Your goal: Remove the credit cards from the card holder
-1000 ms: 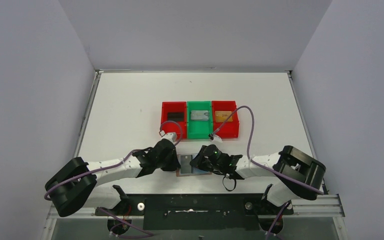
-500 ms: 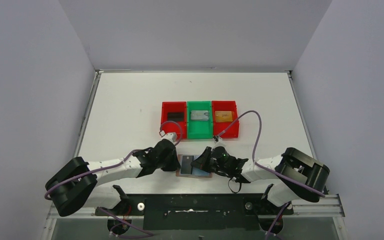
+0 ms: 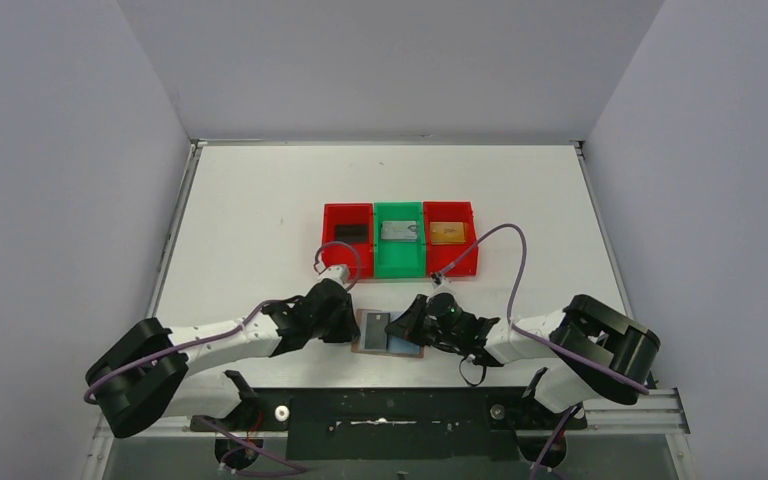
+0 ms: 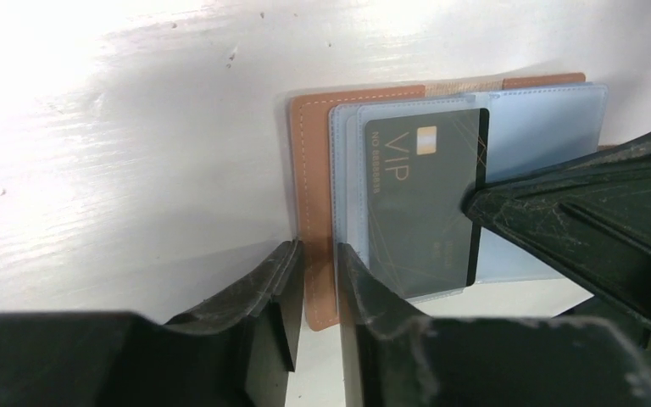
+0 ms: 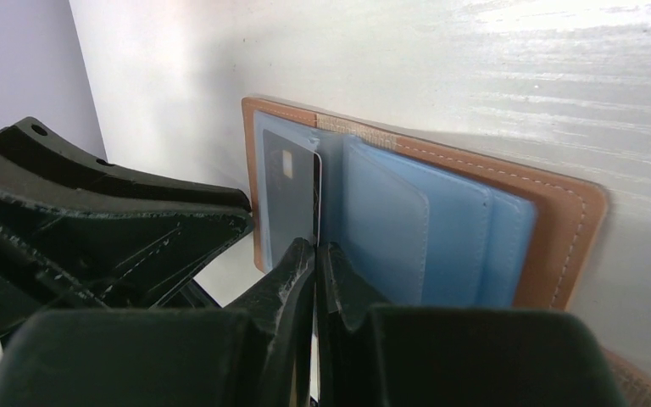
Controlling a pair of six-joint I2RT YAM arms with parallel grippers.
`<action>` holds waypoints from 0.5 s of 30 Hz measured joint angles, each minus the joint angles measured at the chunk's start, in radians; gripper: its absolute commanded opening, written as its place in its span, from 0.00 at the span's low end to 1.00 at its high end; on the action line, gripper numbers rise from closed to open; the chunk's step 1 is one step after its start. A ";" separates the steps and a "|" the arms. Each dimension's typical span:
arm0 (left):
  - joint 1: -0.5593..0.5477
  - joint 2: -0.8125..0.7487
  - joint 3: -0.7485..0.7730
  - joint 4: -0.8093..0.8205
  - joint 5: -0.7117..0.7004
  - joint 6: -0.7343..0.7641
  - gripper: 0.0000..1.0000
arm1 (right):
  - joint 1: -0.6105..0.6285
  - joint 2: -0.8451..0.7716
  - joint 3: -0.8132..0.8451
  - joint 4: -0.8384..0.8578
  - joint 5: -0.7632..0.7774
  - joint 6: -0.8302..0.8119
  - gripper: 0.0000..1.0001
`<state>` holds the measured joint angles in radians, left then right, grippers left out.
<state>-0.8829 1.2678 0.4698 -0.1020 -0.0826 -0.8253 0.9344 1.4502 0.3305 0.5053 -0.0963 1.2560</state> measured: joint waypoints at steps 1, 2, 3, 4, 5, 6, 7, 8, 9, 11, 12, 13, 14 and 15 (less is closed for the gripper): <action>0.000 -0.006 0.000 -0.006 -0.004 0.002 0.33 | 0.000 0.000 0.000 0.000 0.000 0.003 0.00; 0.000 -0.017 0.000 -0.014 -0.010 0.001 0.37 | 0.000 0.002 0.000 0.000 0.000 0.006 0.00; 0.000 -0.024 0.000 -0.017 -0.011 0.003 0.39 | 0.000 0.003 0.000 0.000 0.000 0.010 0.00; 0.000 -0.034 0.001 -0.021 -0.014 0.003 0.40 | 0.000 0.003 0.000 -0.001 0.000 0.012 0.00; 0.000 -0.040 0.003 -0.023 -0.015 0.005 0.40 | 0.000 0.003 0.000 -0.001 0.000 0.013 0.00; 0.000 -0.045 0.008 -0.024 -0.015 0.009 0.41 | 0.000 0.003 0.000 -0.002 0.000 0.013 0.00; 0.000 -0.047 0.016 -0.024 -0.014 0.015 0.41 | 0.000 0.005 0.000 -0.002 0.000 0.013 0.00; 0.000 -0.047 0.025 -0.023 -0.014 0.020 0.41 | 0.000 0.008 0.000 -0.002 0.000 0.013 0.00; 0.000 -0.045 0.039 -0.021 -0.010 0.027 0.41 | 0.000 0.011 0.000 -0.001 0.000 0.013 0.00; 0.000 -0.035 0.066 -0.018 -0.005 0.040 0.40 | 0.000 0.015 0.002 -0.002 0.000 0.014 0.00; 0.000 -0.022 0.084 -0.018 -0.002 0.047 0.39 | 0.000 0.015 0.003 -0.002 0.000 0.014 0.00; -0.002 -0.004 0.104 -0.020 -0.001 0.052 0.39 | 0.000 0.015 0.004 -0.004 0.000 0.014 0.00; -0.004 0.017 0.124 -0.029 -0.005 0.055 0.39 | 0.000 0.015 0.006 -0.006 0.000 0.014 0.00; -0.008 0.041 0.147 -0.046 -0.016 0.058 0.39 | 0.000 0.015 0.006 -0.007 0.000 0.014 0.00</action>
<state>-0.8913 1.3087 0.6167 -0.1482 -0.0990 -0.7677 0.9344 1.4651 0.3367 0.4984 -0.0963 1.2697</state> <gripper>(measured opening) 0.391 0.025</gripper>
